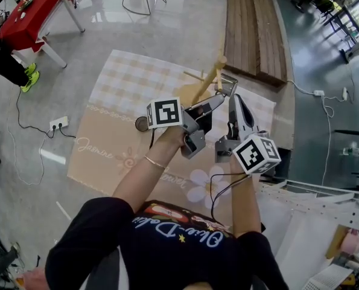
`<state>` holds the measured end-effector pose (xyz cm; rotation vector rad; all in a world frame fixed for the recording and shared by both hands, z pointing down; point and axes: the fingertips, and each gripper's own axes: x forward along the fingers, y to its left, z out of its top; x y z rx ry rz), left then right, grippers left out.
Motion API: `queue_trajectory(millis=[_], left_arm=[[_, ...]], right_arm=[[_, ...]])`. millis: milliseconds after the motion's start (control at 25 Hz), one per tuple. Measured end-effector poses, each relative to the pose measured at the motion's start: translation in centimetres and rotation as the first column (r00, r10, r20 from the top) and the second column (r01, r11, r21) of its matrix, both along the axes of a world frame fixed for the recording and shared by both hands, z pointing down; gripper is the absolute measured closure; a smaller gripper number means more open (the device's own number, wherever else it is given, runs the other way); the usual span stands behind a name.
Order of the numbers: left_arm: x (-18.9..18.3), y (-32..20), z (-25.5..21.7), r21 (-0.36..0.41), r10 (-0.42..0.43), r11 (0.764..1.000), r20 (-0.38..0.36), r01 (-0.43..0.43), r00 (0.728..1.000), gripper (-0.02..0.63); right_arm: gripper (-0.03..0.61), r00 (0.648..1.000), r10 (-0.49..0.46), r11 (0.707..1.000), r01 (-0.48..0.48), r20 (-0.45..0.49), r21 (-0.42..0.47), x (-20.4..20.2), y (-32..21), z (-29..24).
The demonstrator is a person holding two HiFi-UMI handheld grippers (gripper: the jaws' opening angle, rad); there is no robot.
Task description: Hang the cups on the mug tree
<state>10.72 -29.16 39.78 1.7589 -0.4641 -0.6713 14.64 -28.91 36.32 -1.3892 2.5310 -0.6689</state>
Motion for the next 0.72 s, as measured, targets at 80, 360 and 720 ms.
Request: queue_trajectory(millis=[80, 360, 720], left_arm=[[-0.1, 0.0, 0.0, 0.001, -0.003, 1.000, 0.003, 0.003, 1.000, 0.529], [-0.4, 0.4, 0.5, -0.008, -0.007, 1.000, 0.018, 0.008, 1.000, 0.529], [-0.6, 1.2, 0.3, 0.002, -0.006, 1.000, 0.042, 0.006, 0.999, 0.534]], right_arm=[[0.568, 1.000, 0.001, 1.000, -0.001, 0.002, -0.001, 0.1, 0.1, -0.1], [0.568, 1.000, 0.006, 1.000, -0.006, 0.006, -0.007, 0.2, 0.5, -0.1], [0.568, 1.000, 0.016, 1.000, -0.016, 0.011, 0.003, 0.6, 1.4, -0.7]])
